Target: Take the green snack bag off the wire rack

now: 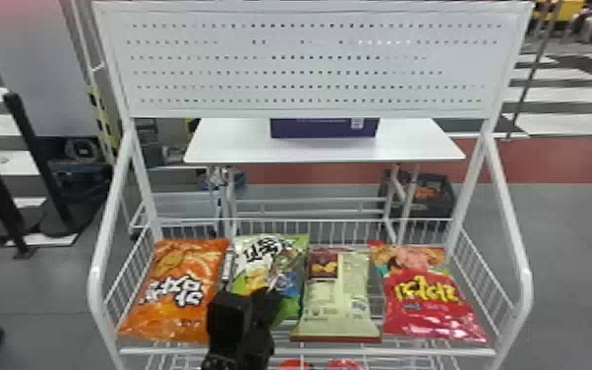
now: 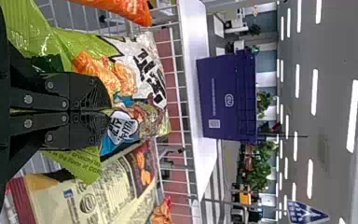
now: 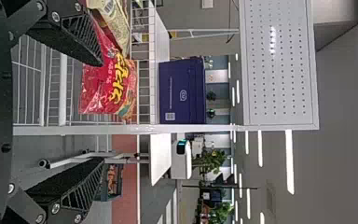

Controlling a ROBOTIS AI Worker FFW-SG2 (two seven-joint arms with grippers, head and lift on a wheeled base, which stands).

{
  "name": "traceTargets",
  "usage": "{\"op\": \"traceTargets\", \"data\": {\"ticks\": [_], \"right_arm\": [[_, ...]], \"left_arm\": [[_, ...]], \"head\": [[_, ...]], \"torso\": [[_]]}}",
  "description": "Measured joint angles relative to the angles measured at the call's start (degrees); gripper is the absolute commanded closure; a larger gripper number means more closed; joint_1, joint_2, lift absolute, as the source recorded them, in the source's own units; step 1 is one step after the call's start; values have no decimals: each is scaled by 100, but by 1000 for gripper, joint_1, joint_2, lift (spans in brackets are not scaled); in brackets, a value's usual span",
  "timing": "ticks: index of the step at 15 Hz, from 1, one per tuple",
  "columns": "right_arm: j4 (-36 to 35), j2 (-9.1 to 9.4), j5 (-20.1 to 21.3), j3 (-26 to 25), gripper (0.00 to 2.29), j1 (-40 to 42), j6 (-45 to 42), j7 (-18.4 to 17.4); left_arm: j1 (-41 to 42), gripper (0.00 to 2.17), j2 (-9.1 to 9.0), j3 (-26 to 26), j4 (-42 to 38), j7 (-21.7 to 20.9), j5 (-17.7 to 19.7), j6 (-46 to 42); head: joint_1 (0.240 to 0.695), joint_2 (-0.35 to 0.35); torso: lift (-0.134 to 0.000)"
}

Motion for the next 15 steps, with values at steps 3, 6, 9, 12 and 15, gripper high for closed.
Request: {"op": "traceTargets", "data": {"ticks": [3,6,9,12,15], "right_arm": [[-3,0,0,6,174,1,0,0],[-10,0,0,9,174,1,0,0],[4,-1,0,11,174,-12,0,0],[56,-1,9,52,174,-64,14,0],[122,0,18,77,174,-111,17,0]], "left_arm": [[311,1737,171,26,-610,9,36,-4],[961,1737,499,285,-1381,26,50,-178],[1839,1737,856,797,-2038,30,202,-602],[2907,1737,1057,1451,-2483,-115,372,-1721],[3918,1737,1178,1987,-2774,-151,489,-2968]], "head": [[499,0],[499,0],[499,0],[499,0],[499,0]], "torso": [[0],[0],[0],[0],[0]]}}
